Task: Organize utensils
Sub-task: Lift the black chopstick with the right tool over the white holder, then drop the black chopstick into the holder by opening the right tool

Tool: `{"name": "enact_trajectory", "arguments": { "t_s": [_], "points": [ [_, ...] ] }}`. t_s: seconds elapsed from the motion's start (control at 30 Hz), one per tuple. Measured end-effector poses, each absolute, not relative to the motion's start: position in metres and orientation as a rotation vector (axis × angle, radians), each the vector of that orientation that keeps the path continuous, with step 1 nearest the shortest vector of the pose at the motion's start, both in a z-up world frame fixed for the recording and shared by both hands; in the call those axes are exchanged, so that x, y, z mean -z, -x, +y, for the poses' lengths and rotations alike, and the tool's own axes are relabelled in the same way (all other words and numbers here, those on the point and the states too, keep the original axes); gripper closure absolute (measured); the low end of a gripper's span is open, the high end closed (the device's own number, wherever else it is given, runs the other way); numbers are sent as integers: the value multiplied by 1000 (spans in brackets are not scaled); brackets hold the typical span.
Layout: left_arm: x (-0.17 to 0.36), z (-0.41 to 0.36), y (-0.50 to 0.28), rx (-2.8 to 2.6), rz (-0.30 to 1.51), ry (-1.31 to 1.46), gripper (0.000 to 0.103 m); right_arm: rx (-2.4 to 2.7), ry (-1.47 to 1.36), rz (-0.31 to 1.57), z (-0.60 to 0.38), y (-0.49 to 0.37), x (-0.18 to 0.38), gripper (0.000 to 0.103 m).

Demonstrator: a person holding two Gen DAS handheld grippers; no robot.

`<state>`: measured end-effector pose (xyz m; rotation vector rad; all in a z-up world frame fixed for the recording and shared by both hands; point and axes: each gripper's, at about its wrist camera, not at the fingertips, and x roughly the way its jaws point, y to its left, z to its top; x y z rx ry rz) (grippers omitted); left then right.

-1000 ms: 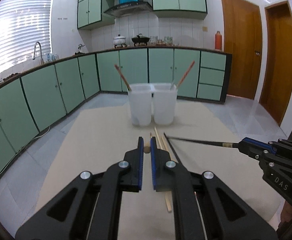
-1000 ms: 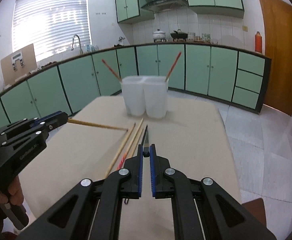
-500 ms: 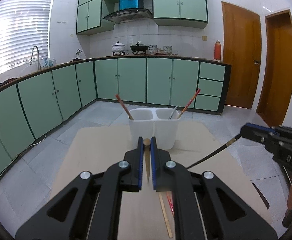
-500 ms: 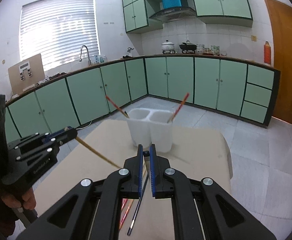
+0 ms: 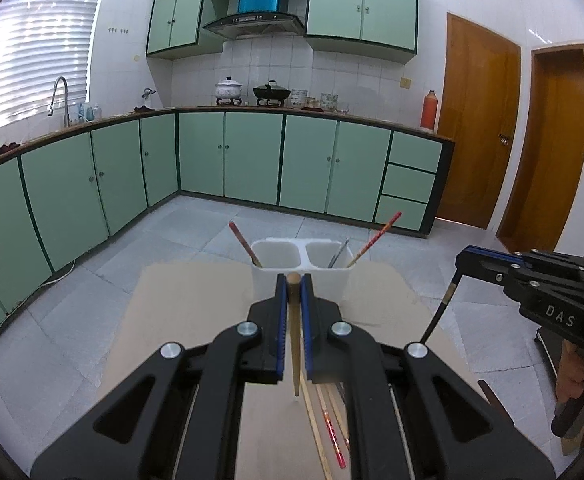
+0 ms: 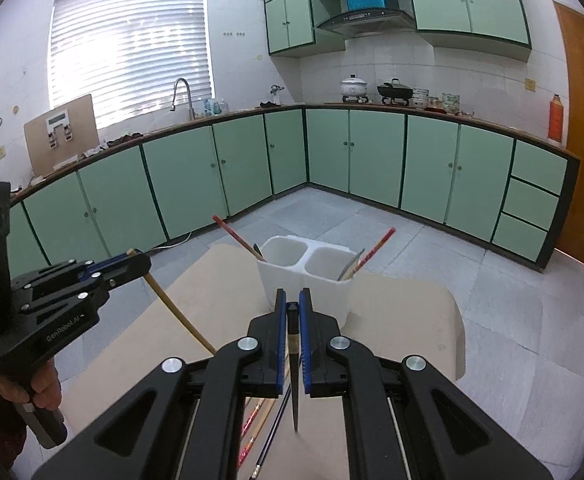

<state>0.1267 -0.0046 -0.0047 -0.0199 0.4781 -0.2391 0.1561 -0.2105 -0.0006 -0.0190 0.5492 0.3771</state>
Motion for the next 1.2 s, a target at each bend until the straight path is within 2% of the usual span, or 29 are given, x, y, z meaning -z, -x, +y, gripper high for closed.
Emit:
{"name": "enact_trajectory", "arguments": {
  "t_s": [0.17, 0.4, 0.6, 0.77, 0.93, 1.2],
  "points": [
    [-11, -3, -128, 252, 440, 27, 97, -401, 17, 516, -213, -161, -20, 97],
    [-60, -8, -141, 261, 323, 34, 97, -416, 28, 434, -210, -182, -70, 97],
    [-93, -22, -172, 249, 253, 27, 97, -400, 7, 376, -211, -220, -109, 97],
    [-101, -34, -206, 211, 219, -6, 97, -368, -16, 343, -211, -260, -126, 97],
    [-87, -42, -244, 170, 225, -30, 97, -329, -22, 344, -204, -297, -114, 97],
    [-39, -43, -294, 148, 349, -11, 97, -303, -48, 456, -200, -334, -45, 97]
  ]
}}
